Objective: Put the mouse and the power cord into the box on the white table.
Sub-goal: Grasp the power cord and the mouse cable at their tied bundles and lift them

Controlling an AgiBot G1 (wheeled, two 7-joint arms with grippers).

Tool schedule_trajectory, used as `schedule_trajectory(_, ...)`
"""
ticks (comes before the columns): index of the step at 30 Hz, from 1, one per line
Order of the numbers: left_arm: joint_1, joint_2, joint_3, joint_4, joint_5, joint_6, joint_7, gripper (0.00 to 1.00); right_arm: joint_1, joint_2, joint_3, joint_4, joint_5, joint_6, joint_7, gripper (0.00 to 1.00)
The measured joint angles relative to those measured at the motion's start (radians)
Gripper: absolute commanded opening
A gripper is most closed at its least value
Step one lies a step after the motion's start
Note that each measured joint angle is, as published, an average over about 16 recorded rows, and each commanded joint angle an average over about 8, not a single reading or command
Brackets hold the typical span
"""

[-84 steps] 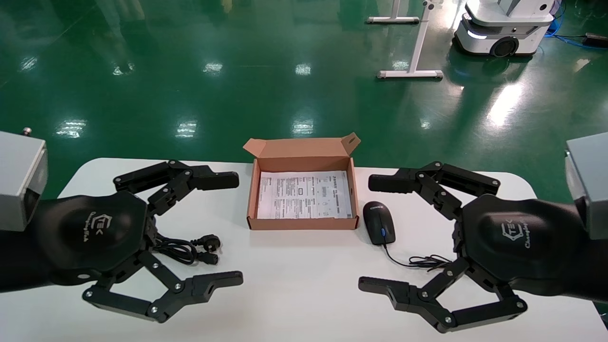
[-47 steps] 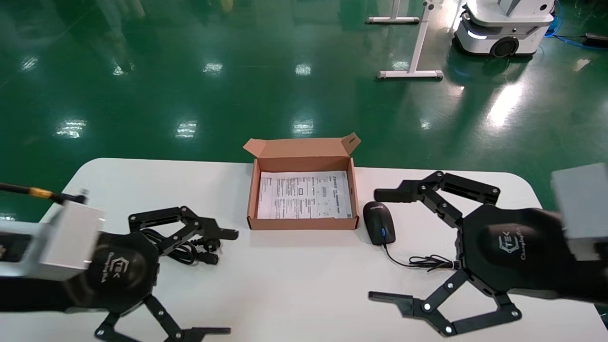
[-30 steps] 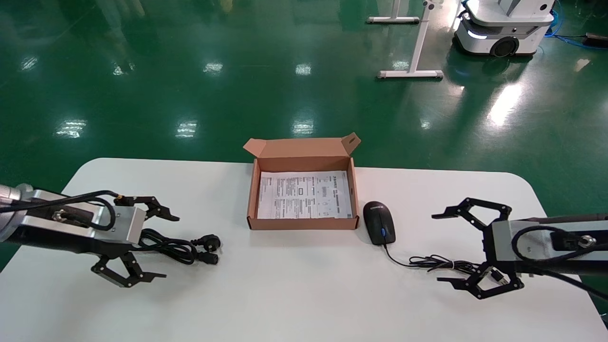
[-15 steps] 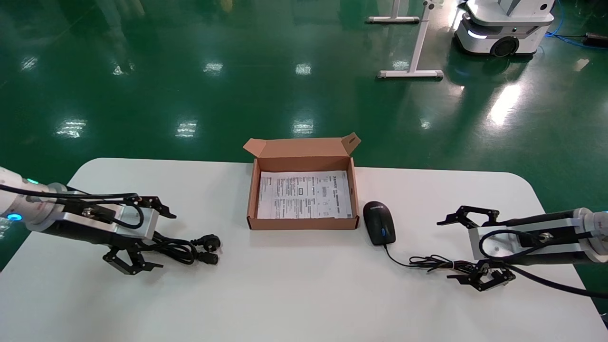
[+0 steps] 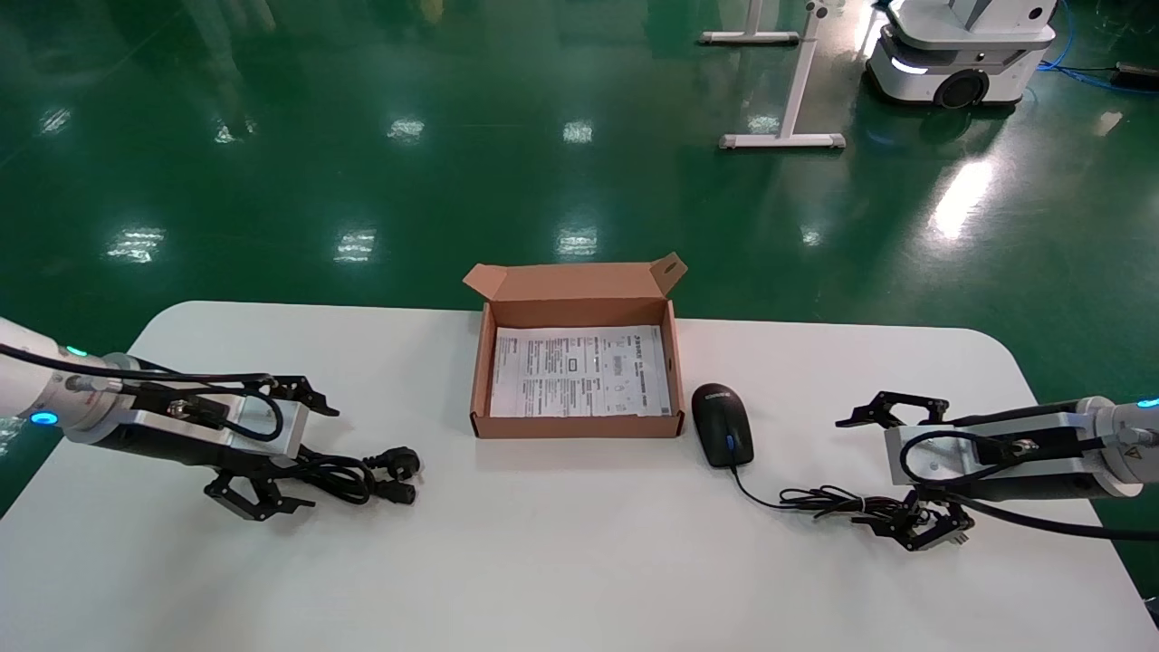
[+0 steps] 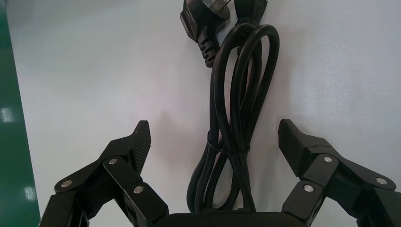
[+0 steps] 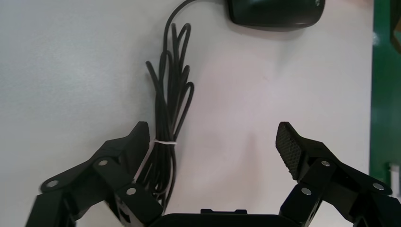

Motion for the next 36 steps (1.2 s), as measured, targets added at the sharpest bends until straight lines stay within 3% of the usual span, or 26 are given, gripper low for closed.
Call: schedule_trajectory(36, -0.002, -0.008, -0.005, -0.025, -0.009, 0.012, -0.009, 0.0, -0.003, 0.009, 0.004, 0.026, 0.009, -0.009, 0.001, 0.0)
